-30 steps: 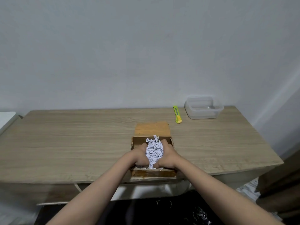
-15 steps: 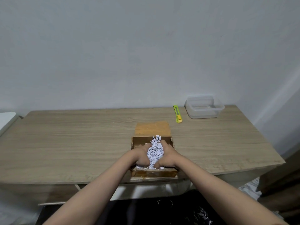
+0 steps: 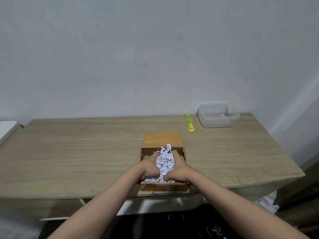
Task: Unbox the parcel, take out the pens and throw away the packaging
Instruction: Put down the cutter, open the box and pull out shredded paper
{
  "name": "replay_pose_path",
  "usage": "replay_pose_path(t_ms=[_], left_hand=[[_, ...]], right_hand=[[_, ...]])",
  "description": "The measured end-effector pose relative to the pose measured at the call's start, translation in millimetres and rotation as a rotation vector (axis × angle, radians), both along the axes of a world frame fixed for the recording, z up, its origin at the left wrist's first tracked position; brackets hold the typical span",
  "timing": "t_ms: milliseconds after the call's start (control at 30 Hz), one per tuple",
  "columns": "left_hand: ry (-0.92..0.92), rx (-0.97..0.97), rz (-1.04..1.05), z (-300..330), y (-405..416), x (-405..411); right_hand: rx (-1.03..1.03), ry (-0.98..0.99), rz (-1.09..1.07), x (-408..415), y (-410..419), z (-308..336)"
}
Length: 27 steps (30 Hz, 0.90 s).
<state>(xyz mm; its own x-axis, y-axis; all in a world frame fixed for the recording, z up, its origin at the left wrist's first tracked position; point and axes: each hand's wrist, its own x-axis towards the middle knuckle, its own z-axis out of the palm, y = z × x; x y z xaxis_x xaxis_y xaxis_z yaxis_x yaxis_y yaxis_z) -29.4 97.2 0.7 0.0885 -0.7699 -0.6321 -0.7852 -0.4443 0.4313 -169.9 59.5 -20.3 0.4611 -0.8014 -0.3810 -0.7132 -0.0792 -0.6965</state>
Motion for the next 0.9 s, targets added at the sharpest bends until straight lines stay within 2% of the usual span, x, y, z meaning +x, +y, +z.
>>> replay_pose_path(t_ms=[133,400,633,900], left_hand=[[0.083,-0.055,0.088,8.9,4.1,2.0],[0.193,-0.242,0.153,10.3,8.8,5.6],[0.246,-0.408,0.171,9.8,14.5,13.6],[0.311,-0.593,0.222,6.7,19.2,15.5]], right_hand=[[-0.01,-0.112,-0.039,-1.1,2.2,-3.0],[-0.163,-0.309,-0.043,-5.1,7.4,2.3],[-0.264,-0.34,0.0,-2.0,5.3,5.6],[-0.347,-0.416,-0.056,-2.4,4.9,6.5]])
